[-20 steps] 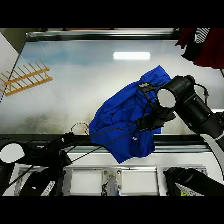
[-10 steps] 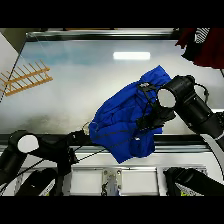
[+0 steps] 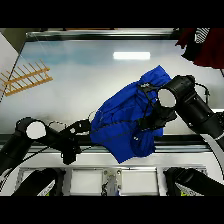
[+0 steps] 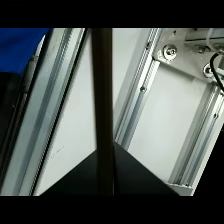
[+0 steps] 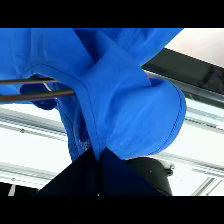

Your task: Fold the clothes and pants, and hang the long-sleeved shirts on hangers.

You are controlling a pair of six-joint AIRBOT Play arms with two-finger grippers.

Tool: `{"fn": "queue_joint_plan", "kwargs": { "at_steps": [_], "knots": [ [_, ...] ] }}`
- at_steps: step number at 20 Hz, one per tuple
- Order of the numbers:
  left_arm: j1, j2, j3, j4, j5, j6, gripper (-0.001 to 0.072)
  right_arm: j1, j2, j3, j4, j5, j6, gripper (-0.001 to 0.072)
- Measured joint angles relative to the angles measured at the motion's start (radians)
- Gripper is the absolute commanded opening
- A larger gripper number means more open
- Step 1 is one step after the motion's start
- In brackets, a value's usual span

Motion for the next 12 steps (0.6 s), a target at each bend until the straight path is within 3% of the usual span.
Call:
{"fn": "queue_joint_plan", "kwargs": {
  "at_steps": [12],
  "knots": [
    [-0.005, 0.014, -0.027, -0.068, 0.106, 0.111, 0.0007, 0.0, 0.0, 0.053, -0.045, -0.003, -0.027, 0.0008]
  ]
}}
